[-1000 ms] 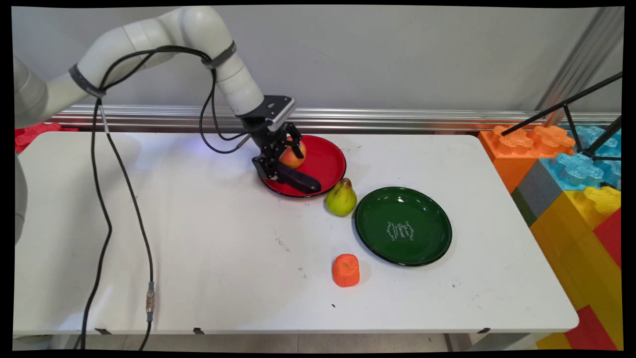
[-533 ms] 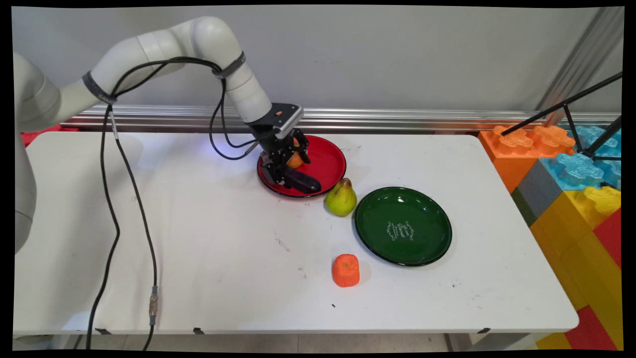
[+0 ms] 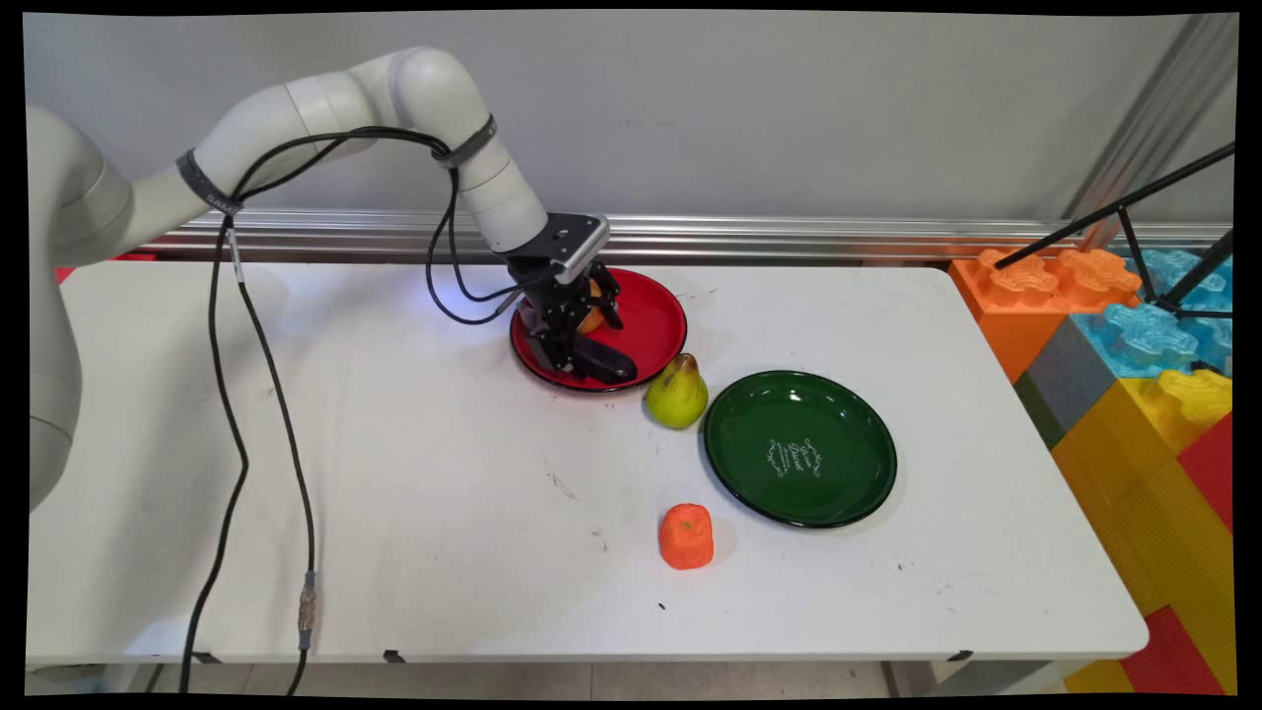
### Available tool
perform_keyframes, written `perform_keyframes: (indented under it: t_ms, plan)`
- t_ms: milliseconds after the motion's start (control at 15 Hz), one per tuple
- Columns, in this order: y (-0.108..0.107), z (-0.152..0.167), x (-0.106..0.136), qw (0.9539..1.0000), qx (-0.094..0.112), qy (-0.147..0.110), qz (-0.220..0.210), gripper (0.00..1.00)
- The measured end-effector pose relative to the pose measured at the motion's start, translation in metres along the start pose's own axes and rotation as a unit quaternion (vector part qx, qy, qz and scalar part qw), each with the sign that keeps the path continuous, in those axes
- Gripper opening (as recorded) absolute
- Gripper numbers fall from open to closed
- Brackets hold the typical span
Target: Pick up the eggplant from the red plate, then place the picked object on the table
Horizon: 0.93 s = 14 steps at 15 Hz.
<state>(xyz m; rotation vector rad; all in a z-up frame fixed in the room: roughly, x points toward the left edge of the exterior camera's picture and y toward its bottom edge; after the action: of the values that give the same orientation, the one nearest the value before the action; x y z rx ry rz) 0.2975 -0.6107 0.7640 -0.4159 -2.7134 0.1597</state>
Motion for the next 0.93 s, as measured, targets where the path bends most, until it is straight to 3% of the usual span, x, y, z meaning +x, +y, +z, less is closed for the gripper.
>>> perform_keyframes:
  t_ms: [400,467,933]
  plan:
    - [0.0023,0.0024,0.0004,1.0,0.0,0.002,0.002,1.0]
    - [0.0025,0.0025,0.0007,1.0,-0.001,0.003,0.001,0.0]
    - [0.0041,-0.0001,0.0018,1.0,-0.002,0.004,-0.002,0.0]
